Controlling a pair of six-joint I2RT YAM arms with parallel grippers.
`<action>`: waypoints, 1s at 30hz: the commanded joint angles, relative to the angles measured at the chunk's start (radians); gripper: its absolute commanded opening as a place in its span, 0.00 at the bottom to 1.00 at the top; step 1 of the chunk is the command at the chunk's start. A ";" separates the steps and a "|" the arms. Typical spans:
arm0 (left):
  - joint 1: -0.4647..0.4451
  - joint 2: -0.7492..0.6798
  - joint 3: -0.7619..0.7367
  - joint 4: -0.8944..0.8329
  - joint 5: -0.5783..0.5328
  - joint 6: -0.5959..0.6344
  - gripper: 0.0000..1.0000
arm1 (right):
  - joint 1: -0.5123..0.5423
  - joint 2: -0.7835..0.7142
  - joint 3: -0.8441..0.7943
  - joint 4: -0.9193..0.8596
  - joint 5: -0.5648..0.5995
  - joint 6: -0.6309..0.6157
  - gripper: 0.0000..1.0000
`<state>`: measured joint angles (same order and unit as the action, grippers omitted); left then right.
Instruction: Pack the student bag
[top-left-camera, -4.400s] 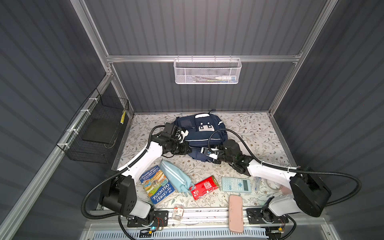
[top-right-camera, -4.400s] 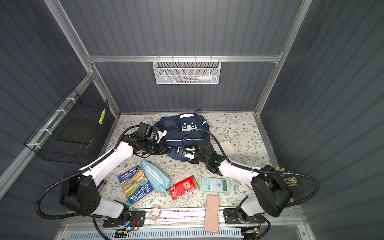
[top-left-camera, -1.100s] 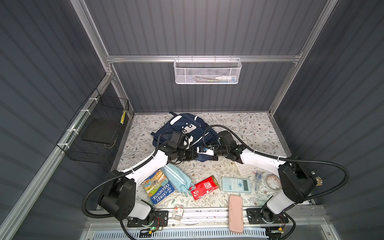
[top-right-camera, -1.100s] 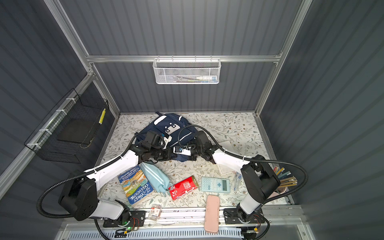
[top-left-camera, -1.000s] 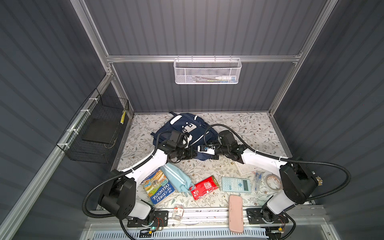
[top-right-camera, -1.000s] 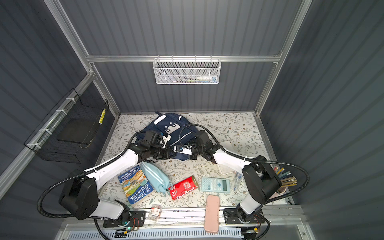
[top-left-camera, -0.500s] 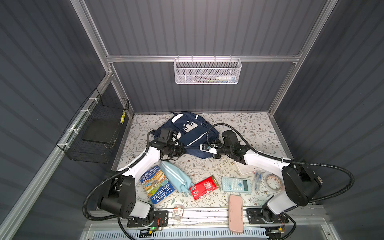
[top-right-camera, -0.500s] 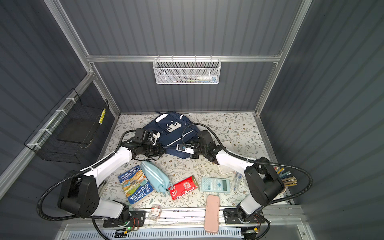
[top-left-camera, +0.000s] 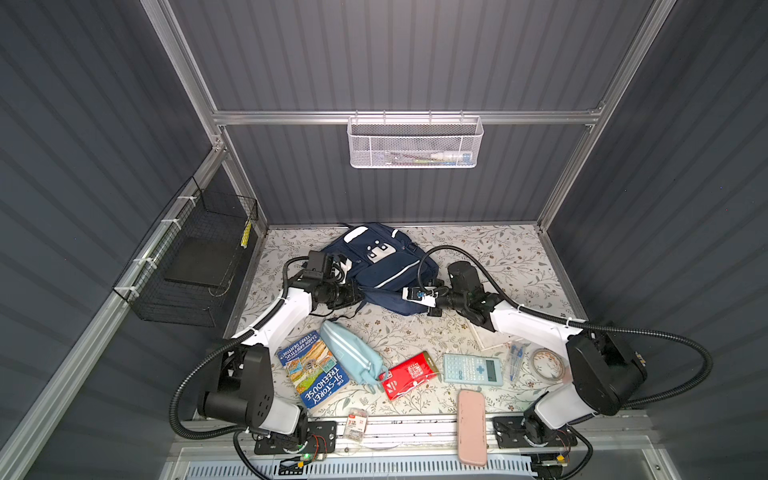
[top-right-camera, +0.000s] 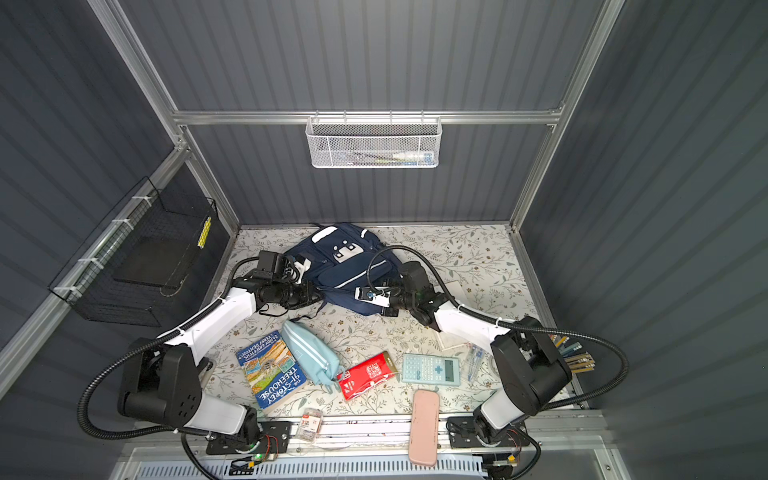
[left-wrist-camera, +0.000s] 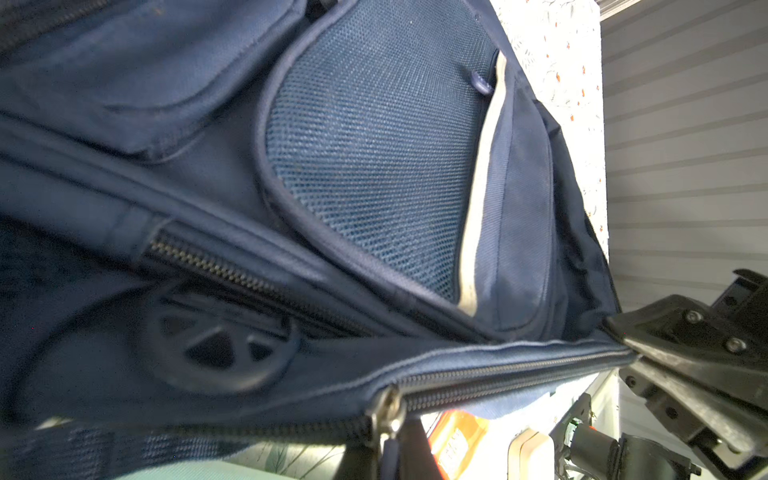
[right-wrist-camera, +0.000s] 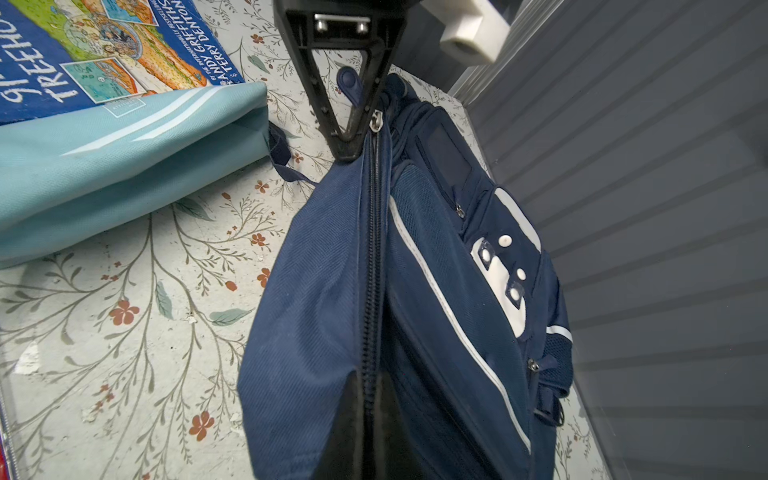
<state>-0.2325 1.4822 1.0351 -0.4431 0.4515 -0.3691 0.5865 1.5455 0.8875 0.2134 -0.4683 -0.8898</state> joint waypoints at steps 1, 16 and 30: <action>0.215 0.029 0.041 -0.041 -0.483 -0.017 0.03 | -0.113 -0.075 -0.027 -0.159 0.111 0.009 0.00; 0.108 -0.036 0.015 -0.093 -0.280 -0.042 0.00 | -0.062 -0.028 0.012 -0.194 0.101 0.010 0.00; 0.068 -0.118 -0.002 -0.049 -0.291 -0.058 0.56 | -0.059 -0.065 -0.007 -0.181 0.109 0.083 0.40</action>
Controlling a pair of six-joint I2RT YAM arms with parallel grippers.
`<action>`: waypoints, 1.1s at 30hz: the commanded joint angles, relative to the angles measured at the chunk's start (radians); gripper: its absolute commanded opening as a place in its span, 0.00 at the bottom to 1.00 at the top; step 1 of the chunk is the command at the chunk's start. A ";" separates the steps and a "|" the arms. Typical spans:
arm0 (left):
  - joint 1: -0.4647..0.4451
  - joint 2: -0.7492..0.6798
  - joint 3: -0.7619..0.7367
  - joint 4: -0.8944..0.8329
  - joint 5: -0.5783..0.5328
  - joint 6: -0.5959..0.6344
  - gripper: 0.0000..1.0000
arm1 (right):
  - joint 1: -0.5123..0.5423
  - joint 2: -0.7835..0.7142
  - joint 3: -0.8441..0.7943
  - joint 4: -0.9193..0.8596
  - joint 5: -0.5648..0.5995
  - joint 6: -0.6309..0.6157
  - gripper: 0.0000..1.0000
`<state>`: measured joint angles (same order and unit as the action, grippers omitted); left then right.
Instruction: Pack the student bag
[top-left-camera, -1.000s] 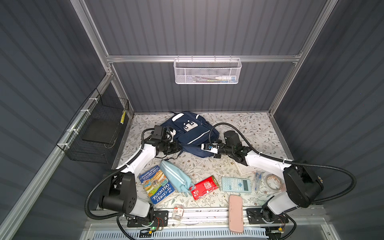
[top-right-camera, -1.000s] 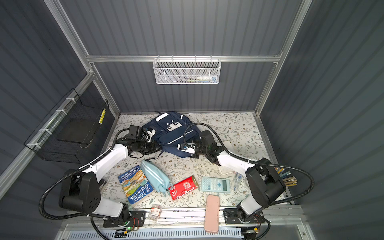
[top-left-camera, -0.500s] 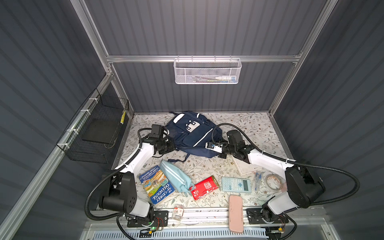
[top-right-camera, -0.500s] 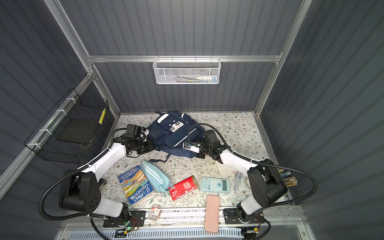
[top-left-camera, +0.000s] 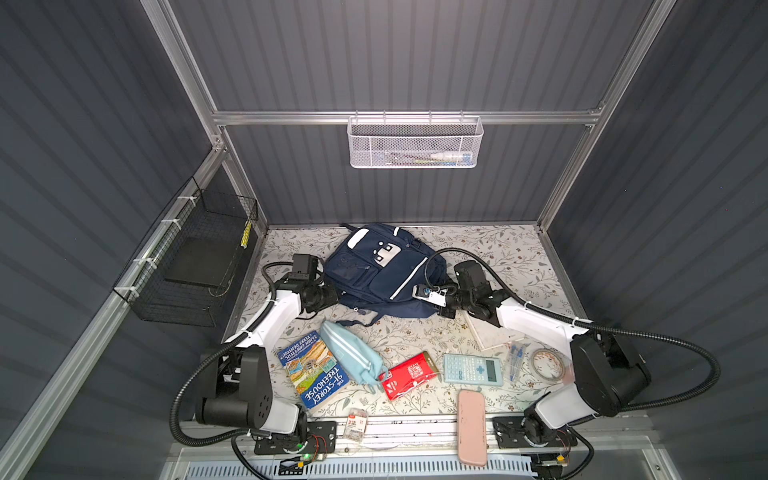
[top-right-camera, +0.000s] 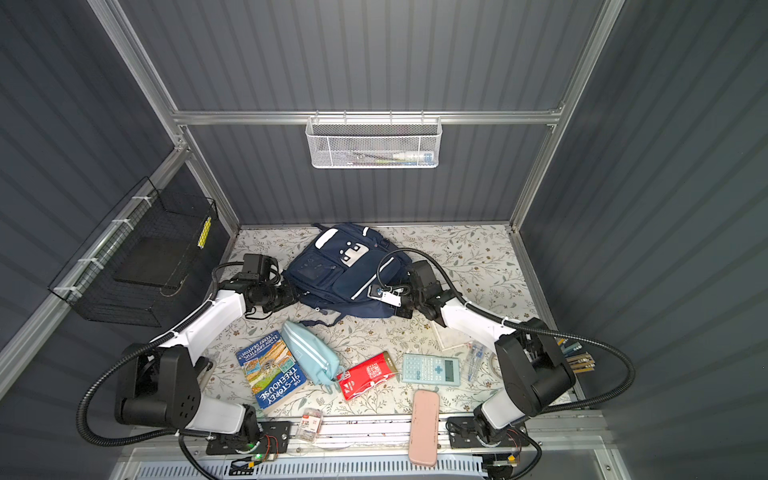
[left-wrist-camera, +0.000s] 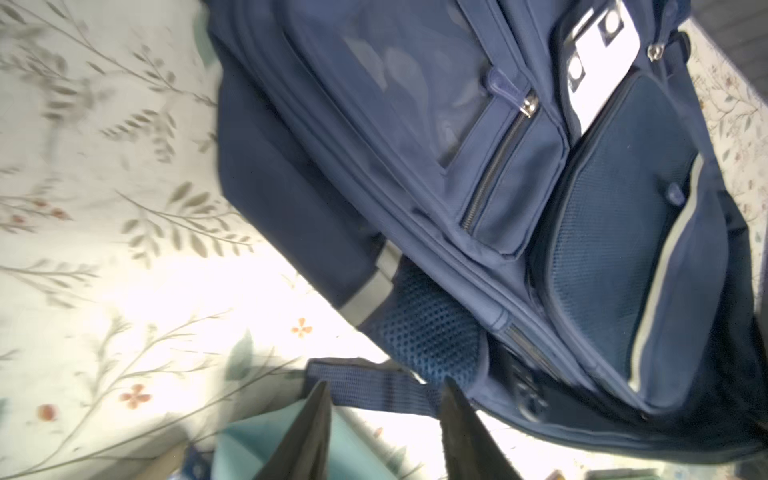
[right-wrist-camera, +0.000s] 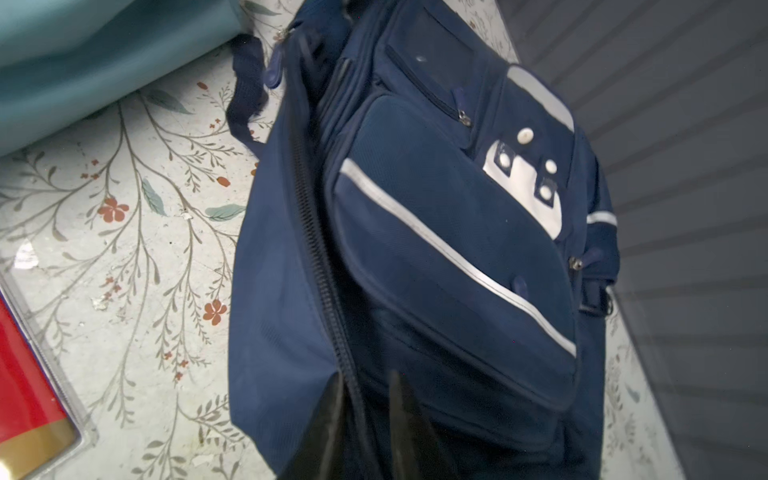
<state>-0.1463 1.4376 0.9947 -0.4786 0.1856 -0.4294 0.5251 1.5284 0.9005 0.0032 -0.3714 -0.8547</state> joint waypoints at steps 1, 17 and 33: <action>-0.023 -0.078 0.057 -0.023 -0.010 0.008 0.61 | 0.004 -0.062 -0.033 0.051 0.010 0.069 0.46; -0.495 0.344 0.442 0.010 -0.321 0.259 0.97 | -0.106 -0.256 0.046 -0.146 0.557 0.996 0.86; -0.613 0.642 0.633 -0.026 -0.465 0.236 0.94 | -0.364 -0.223 -0.029 -0.351 0.399 1.149 0.92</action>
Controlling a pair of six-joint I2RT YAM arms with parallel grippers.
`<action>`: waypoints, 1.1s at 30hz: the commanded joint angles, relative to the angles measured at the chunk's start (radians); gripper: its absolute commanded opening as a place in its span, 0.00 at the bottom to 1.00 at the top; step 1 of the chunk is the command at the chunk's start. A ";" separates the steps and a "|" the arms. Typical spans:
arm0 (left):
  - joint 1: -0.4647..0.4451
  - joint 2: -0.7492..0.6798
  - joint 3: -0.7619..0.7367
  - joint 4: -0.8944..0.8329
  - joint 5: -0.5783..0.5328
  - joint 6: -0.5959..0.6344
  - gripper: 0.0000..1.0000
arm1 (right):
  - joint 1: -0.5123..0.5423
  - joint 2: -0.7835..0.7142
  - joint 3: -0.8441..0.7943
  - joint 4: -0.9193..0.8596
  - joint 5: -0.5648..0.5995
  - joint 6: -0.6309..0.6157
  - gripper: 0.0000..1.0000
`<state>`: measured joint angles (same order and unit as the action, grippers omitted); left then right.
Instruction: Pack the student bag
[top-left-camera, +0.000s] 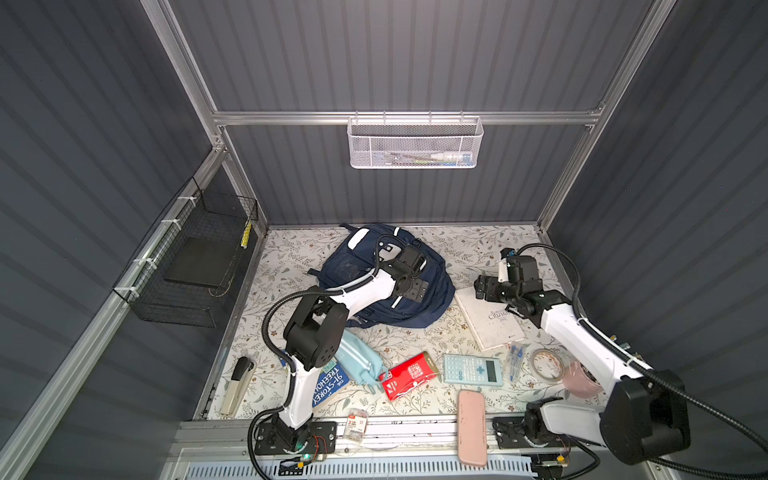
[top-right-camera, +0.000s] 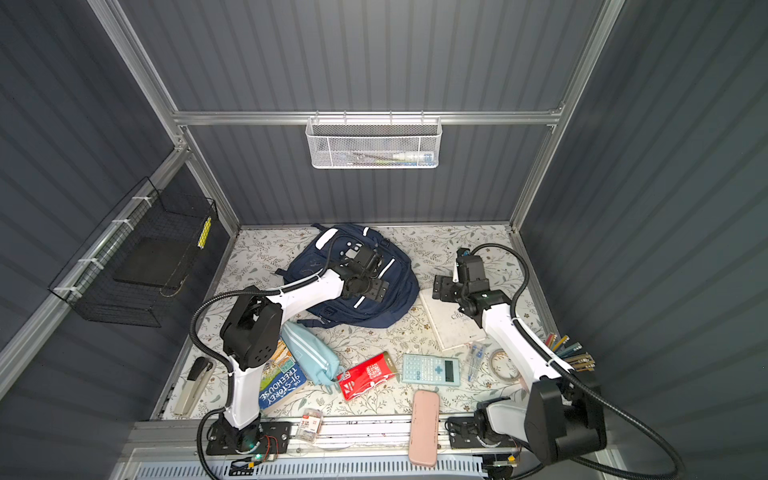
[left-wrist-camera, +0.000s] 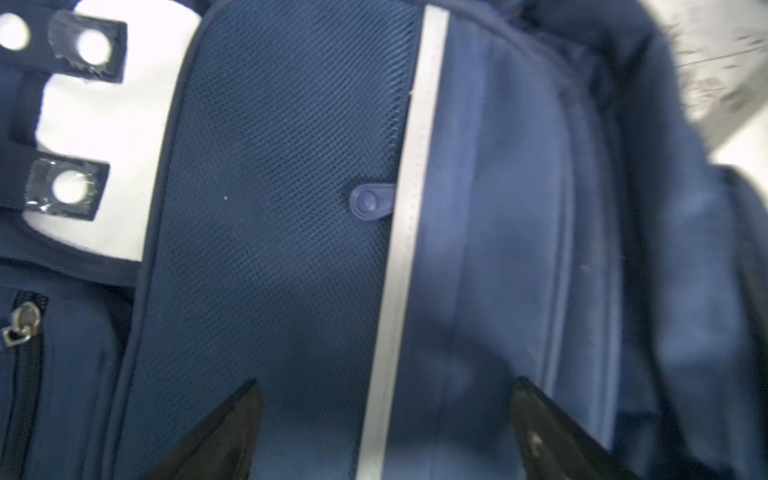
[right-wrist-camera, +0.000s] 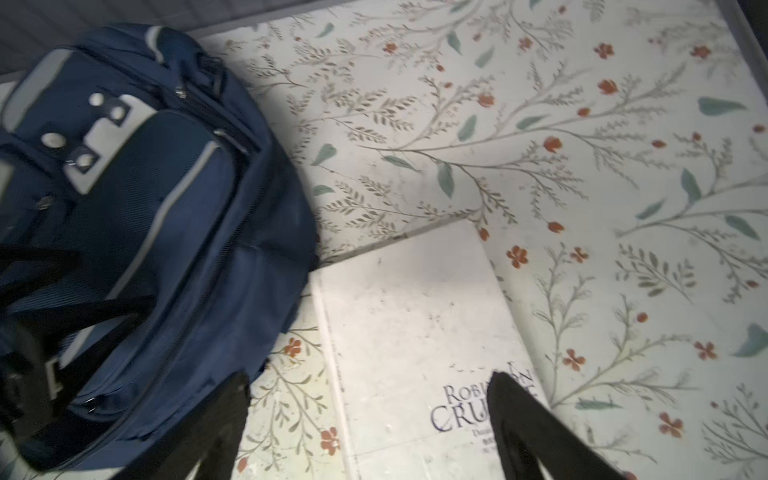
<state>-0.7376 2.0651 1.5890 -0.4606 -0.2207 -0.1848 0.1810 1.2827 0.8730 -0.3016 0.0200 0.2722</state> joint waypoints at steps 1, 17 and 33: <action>-0.021 0.007 0.038 -0.038 -0.059 -0.034 0.94 | -0.037 0.043 0.008 -0.059 0.032 0.020 0.93; -0.061 0.018 0.093 -0.037 -0.048 -0.124 0.94 | -0.230 0.276 0.078 -0.167 -0.020 -0.009 0.91; -0.258 0.048 0.063 0.227 0.312 -0.522 0.74 | -0.298 0.354 0.098 -0.193 -0.171 -0.010 0.90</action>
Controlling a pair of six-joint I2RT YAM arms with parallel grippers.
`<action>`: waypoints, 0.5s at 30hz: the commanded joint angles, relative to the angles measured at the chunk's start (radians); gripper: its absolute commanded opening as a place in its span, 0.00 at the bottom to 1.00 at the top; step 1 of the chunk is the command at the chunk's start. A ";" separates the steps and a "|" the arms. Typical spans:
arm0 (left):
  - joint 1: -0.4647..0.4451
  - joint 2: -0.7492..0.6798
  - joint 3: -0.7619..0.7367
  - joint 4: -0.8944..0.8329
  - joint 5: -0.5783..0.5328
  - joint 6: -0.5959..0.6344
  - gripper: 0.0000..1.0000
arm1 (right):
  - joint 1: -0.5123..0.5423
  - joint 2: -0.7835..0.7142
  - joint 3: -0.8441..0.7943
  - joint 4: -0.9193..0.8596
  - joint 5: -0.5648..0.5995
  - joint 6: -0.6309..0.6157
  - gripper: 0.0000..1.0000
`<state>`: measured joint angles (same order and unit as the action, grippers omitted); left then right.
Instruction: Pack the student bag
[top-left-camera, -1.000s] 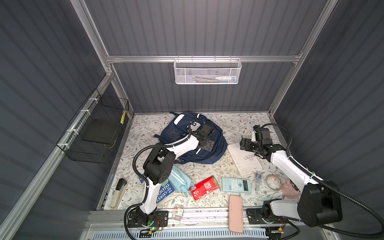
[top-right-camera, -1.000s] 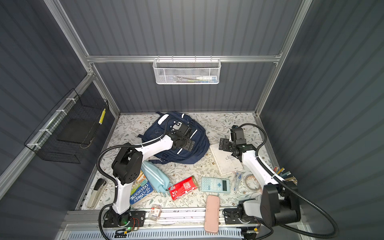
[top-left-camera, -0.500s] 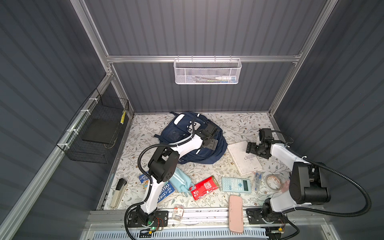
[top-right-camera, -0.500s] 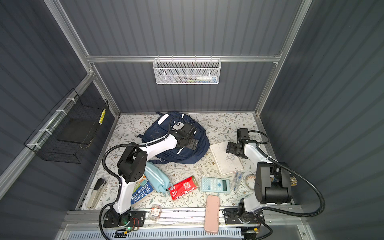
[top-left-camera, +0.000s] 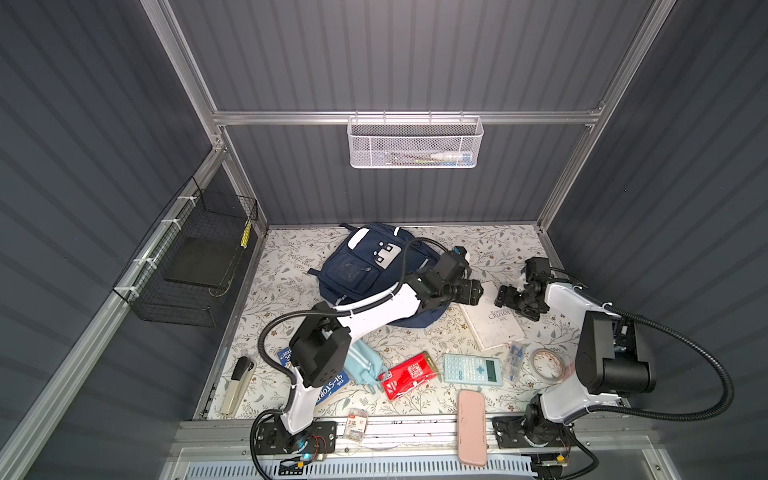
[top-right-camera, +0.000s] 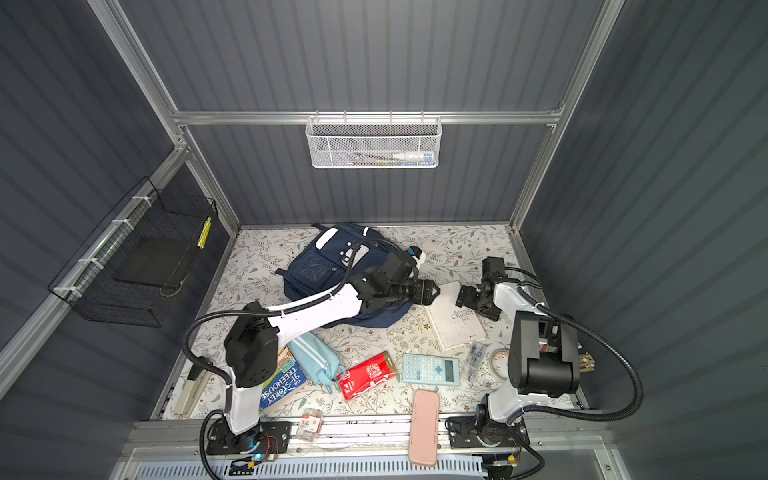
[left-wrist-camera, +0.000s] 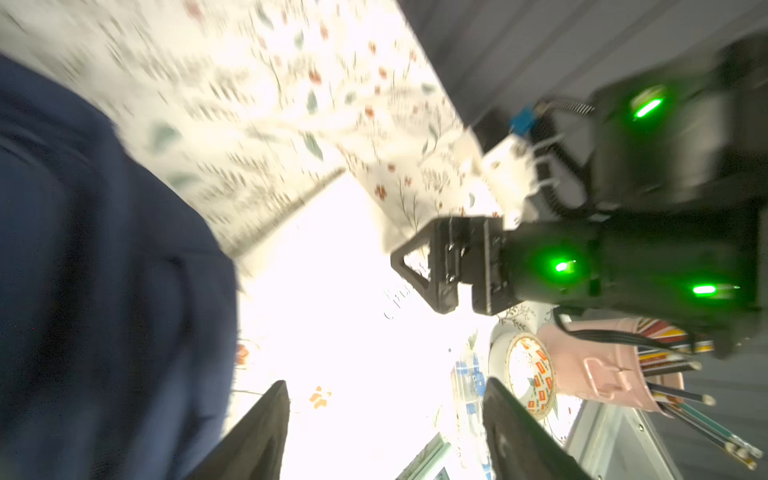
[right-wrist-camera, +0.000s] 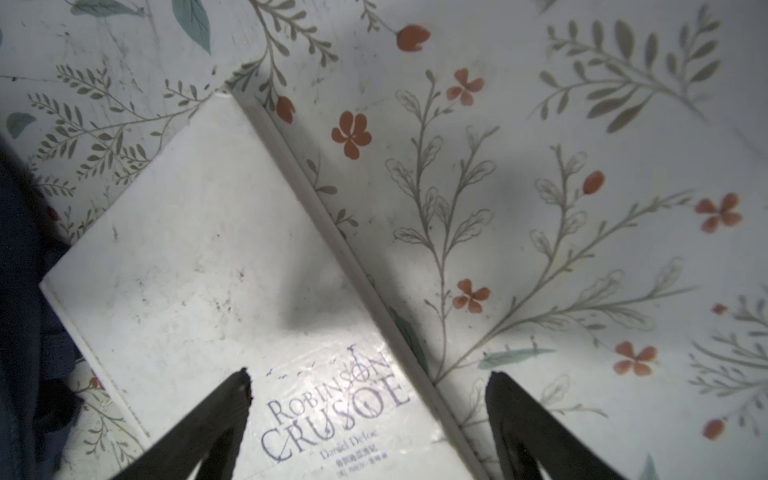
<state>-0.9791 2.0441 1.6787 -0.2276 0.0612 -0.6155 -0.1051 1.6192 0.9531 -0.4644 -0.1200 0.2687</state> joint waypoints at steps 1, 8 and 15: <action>-0.024 0.083 -0.025 -0.016 -0.013 -0.095 0.74 | -0.016 0.019 0.018 -0.028 -0.035 -0.005 0.90; -0.026 0.189 -0.033 0.058 -0.061 -0.173 0.75 | -0.024 0.043 0.021 -0.031 -0.083 -0.006 0.88; -0.019 0.284 -0.068 0.251 0.043 -0.317 0.76 | -0.027 0.087 0.028 -0.041 -0.151 -0.014 0.82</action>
<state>-1.0058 2.2642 1.6314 -0.0521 0.0475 -0.8364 -0.1272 1.6768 0.9611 -0.4793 -0.2131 0.2634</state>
